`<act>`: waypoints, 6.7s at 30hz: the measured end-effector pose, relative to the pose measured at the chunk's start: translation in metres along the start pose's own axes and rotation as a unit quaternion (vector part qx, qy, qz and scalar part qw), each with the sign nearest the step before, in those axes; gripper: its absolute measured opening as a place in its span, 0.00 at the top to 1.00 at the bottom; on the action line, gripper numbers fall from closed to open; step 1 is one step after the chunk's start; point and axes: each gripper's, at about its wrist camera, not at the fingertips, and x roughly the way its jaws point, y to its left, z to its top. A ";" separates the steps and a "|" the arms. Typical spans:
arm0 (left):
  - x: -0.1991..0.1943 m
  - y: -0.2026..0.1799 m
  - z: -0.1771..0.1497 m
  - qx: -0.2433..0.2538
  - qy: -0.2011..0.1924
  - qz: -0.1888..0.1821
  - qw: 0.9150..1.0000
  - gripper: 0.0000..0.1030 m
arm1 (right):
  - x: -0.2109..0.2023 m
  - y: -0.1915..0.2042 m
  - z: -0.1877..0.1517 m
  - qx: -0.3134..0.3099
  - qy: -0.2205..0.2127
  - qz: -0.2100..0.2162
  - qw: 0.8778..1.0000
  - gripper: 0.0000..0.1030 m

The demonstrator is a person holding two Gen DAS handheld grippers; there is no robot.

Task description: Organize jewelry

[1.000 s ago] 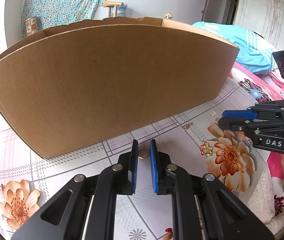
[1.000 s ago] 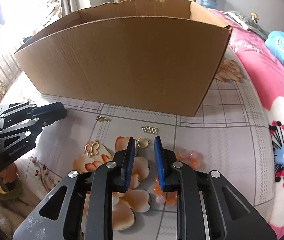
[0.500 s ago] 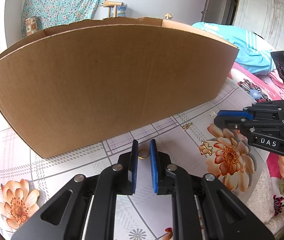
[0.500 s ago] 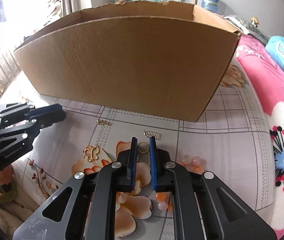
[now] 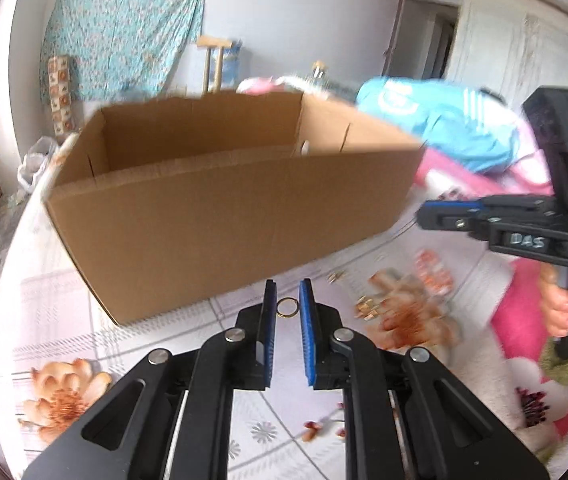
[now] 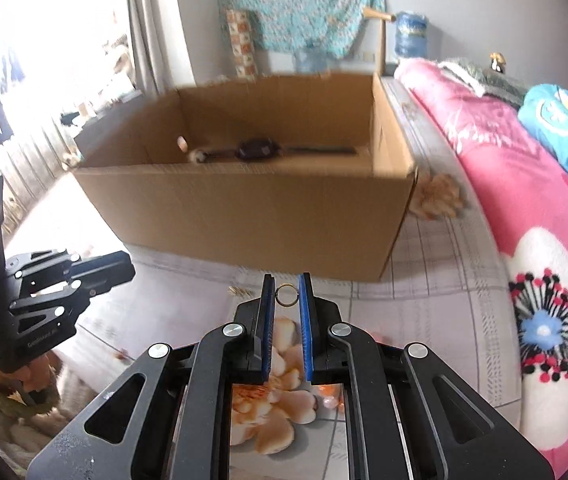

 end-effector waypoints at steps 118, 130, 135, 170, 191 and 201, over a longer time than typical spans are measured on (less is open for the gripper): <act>0.096 -0.074 -0.006 0.227 0.141 -0.089 0.959 0.99 | 0.017 -0.045 -0.063 0.128 0.060 0.104 0.984 0.81; 0.079 -0.043 -0.008 0.127 0.131 -0.063 0.981 1.00 | 0.002 -0.033 -0.059 0.123 0.052 0.099 0.986 0.81; 0.079 -0.043 -0.004 0.117 0.108 -0.052 0.986 1.00 | 0.007 -0.024 -0.054 0.127 0.057 0.098 0.985 0.81; 0.092 -0.071 -0.009 0.182 0.162 -0.088 0.966 0.77 | 0.015 -0.038 -0.055 0.151 0.053 0.113 0.981 0.79; 0.088 -0.072 -0.009 0.193 0.160 -0.064 0.966 1.00 | 0.007 -0.044 -0.055 0.161 0.043 0.111 0.980 0.79; 0.074 -0.042 -0.015 0.124 0.158 -0.034 0.979 1.00 | 0.008 -0.024 -0.053 0.113 0.059 0.104 0.986 0.74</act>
